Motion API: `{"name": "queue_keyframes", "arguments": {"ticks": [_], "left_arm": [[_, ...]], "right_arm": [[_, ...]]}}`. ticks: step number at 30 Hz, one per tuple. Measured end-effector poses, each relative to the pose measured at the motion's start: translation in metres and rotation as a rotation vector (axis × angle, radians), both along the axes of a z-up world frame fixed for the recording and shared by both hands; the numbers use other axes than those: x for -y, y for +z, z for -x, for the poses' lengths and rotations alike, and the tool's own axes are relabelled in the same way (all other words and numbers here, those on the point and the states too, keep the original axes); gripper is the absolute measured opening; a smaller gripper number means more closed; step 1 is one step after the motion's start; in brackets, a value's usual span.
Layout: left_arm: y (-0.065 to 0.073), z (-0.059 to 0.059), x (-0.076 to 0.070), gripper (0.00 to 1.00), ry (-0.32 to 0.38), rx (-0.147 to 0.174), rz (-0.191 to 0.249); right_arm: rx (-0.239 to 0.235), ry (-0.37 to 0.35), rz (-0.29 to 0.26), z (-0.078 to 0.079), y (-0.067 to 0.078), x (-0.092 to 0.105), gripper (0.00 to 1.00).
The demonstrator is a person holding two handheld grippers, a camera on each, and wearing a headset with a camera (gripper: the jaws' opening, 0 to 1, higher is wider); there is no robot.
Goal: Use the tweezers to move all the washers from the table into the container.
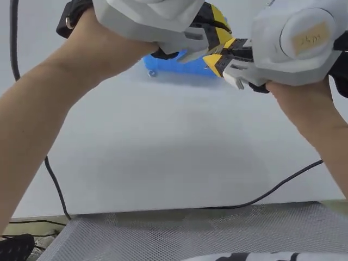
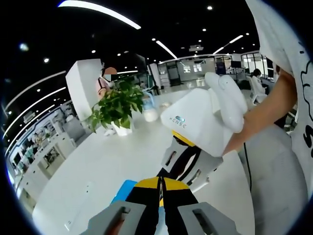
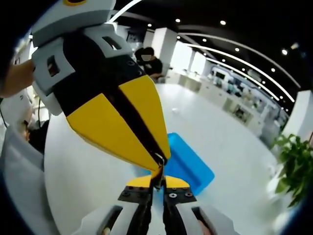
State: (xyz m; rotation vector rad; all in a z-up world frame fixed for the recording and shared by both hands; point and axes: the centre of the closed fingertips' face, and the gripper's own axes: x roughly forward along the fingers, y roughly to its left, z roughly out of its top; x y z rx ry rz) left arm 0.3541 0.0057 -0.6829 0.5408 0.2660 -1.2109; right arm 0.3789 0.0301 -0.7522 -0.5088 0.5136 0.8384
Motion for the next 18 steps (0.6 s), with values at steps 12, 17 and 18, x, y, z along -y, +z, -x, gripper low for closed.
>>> {"name": "queue_keyframes", "arguments": {"ticks": [12, 17, 18], "left_arm": [[0.006, -0.023, -0.012, 0.0, 0.05, 0.042, 0.002], [-0.002, -0.035, -0.018, 0.0, 0.066, 0.04, -0.016], [-0.005, -0.037, -0.018, 0.0, 0.068, 0.037, -0.019]], "right_arm": [[0.041, 0.016, -0.009, -0.026, 0.005, -0.015, 0.03], [0.038, 0.027, -0.002, -0.038, -0.003, -0.02, 0.03], [0.035, 0.029, 0.003, -0.041, -0.007, -0.02, 0.03]]}}
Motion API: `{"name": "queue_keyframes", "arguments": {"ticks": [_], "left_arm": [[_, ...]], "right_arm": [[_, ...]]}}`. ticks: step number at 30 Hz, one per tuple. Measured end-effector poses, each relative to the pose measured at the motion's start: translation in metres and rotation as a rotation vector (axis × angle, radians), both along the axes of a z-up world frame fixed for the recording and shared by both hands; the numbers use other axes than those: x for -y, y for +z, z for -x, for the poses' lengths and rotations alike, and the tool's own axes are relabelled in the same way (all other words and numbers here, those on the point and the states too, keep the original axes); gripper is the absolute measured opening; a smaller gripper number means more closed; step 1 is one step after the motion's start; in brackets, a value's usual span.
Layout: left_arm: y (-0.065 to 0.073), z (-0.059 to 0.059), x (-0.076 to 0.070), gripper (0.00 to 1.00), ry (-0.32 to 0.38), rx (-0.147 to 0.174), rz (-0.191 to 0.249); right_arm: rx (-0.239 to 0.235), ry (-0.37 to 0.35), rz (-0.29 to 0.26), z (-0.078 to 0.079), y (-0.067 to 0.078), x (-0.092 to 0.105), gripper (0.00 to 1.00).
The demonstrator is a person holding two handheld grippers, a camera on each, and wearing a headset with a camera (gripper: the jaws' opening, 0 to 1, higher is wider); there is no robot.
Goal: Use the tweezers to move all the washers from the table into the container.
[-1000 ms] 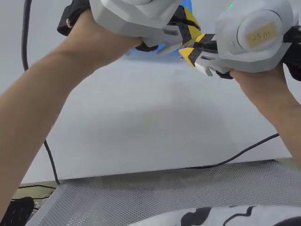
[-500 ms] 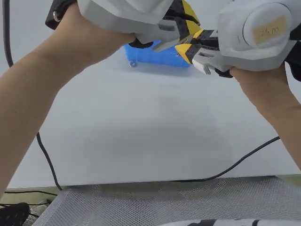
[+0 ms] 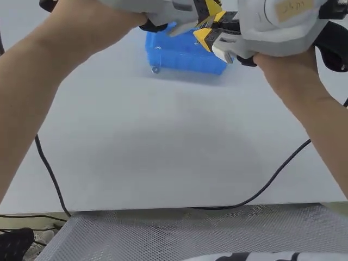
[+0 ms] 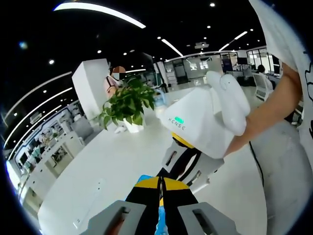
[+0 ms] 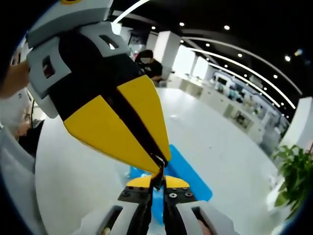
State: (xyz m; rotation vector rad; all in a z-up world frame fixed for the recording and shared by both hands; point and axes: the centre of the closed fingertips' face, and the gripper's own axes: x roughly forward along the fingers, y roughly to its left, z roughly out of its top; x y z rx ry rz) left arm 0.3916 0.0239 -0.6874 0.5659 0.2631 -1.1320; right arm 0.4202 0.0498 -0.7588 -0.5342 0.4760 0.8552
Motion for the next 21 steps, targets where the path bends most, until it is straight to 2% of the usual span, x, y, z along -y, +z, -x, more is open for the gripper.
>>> {"name": "queue_keyframes", "arguments": {"ticks": [6, 11, 15, 21], "left_arm": [[-0.016, -0.014, -0.002, 0.0, 0.013, -0.012, -0.027], [-0.027, -0.022, -0.004, 0.0, 0.021, -0.032, -0.029], [-0.036, -0.024, -0.003, 0.0, 0.02, -0.047, -0.041], [-0.042, -0.024, -0.004, 0.0, 0.017, -0.058, -0.053]], "right_arm": [[-0.034, 0.005, -0.014, -0.012, -0.014, -0.004, 0.03], [-0.053, 0.002, -0.01, -0.019, -0.027, -0.006, 0.03], [-0.073, 0.006, -0.003, -0.02, -0.04, -0.009, 0.03], [-0.104, 0.004, -0.007, -0.021, -0.046, -0.006, 0.03]]}}
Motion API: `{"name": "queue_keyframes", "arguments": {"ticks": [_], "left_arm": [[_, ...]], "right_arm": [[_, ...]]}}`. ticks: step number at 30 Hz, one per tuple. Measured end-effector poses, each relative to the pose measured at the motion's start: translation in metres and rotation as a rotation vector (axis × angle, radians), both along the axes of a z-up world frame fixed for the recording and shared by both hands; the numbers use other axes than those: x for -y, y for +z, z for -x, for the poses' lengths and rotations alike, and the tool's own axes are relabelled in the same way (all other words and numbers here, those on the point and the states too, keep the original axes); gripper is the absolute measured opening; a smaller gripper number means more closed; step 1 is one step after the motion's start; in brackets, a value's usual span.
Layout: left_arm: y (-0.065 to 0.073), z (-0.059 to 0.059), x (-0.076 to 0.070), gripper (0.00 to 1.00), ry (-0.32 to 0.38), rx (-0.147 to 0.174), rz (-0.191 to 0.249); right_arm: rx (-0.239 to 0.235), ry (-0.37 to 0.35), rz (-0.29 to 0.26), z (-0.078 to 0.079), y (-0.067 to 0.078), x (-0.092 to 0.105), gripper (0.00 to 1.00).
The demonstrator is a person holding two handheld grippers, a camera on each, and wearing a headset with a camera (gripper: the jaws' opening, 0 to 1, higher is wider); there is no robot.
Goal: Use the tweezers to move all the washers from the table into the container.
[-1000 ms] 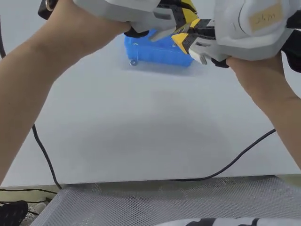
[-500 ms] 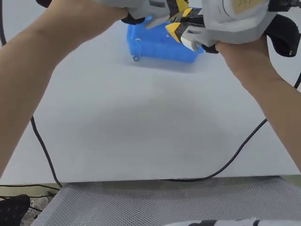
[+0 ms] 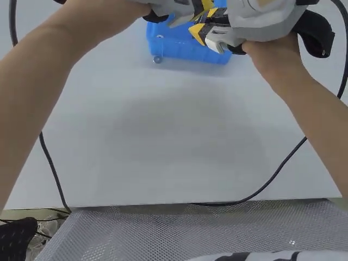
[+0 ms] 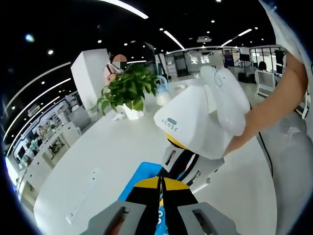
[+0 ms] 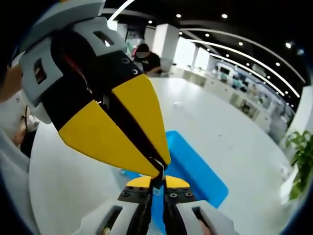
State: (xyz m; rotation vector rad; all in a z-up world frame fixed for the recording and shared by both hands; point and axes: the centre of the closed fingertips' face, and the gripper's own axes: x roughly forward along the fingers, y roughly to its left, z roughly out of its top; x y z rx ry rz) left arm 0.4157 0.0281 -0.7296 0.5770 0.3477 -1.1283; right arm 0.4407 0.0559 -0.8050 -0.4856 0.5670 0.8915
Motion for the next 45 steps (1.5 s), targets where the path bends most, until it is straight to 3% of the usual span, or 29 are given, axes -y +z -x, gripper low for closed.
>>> {"name": "queue_keyframes", "arguments": {"ticks": [11, 16, 25, 27, 34, 45], "left_arm": [[0.005, 0.002, -0.002, 0.0, 0.006, 0.007, 0.008], [0.021, 0.012, -0.01, 0.0, 0.013, 0.034, 0.026], [0.039, 0.03, -0.031, 0.0, 0.052, 0.052, 0.029], [0.043, 0.034, -0.036, 0.0, 0.065, 0.052, 0.031], [0.039, 0.042, -0.05, 0.0, 0.101, 0.041, 0.011], [0.018, 0.047, -0.064, 0.0, 0.137, 0.002, -0.023]], "right_arm": [[0.011, 0.002, 0.002, 0.005, 0.007, -0.002, 0.03], [0.055, 0.005, -0.009, 0.015, 0.026, -0.008, 0.04], [0.06, 0.025, -0.081, 0.027, 0.038, -0.027, 0.06], [0.045, 0.026, -0.119, 0.032, 0.042, -0.033, 0.06], [-0.014, 0.003, -0.219, 0.044, 0.046, -0.044, 0.09], [-0.074, 0.02, -0.241, 0.057, 0.034, -0.053, 0.08]]}}
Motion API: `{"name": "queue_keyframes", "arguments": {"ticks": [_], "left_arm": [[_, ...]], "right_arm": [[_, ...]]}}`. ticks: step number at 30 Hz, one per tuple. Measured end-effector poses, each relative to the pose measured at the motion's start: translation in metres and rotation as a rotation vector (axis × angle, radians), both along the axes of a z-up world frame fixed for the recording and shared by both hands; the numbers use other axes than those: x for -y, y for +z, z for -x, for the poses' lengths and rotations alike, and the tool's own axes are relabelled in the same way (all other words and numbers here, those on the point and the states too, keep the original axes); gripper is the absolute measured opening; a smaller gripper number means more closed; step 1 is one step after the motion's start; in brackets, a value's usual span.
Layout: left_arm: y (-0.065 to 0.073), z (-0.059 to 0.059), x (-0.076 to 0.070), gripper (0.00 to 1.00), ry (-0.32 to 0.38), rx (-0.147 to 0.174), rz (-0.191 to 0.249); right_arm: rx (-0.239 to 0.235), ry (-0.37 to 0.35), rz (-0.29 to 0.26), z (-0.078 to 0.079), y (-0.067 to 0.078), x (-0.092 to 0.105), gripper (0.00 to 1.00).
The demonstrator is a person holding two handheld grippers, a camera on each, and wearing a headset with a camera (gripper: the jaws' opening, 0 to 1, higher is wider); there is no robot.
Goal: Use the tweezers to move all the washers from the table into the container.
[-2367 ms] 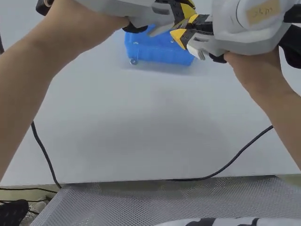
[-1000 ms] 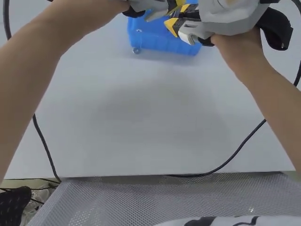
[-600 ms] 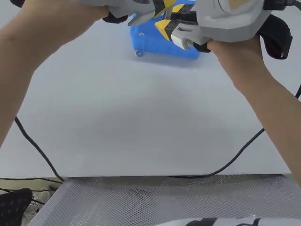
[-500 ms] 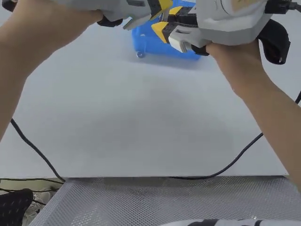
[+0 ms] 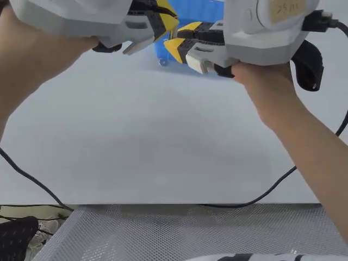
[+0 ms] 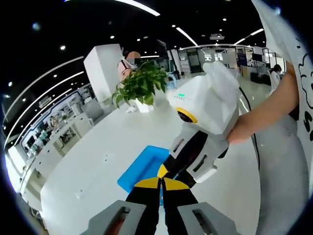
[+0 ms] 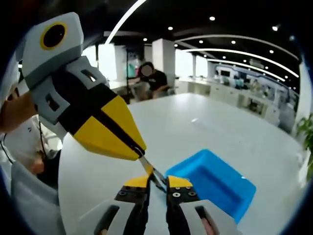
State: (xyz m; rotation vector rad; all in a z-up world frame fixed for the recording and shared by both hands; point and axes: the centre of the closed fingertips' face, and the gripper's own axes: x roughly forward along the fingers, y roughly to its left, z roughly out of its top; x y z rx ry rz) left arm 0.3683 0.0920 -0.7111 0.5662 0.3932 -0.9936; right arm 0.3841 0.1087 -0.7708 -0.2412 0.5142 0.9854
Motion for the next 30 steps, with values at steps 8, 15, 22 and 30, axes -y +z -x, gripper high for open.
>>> {"name": "queue_keyframes", "arguments": {"ticks": [8, 15, 22, 30], "left_arm": [[-0.025, -0.006, -0.006, 0.0, 0.007, -0.033, -0.053], [-0.039, -0.007, -0.012, 0.0, 0.009, -0.062, -0.075], [-0.038, -0.011, -0.01, 0.0, 0.006, -0.076, -0.036], [-0.042, -0.015, -0.009, 0.0, 0.008, -0.092, -0.027]], "right_arm": [[-0.023, 0.004, 0.032, 0.0, -0.013, -0.004, 0.06], [-0.038, 0.006, 0.031, 0.011, -0.015, 0.001, 0.04], [-0.104, -0.043, 0.012, 0.028, -0.026, 0.016, 0.05], [-0.147, -0.097, -0.018, 0.042, -0.03, 0.028, 0.05]]}}
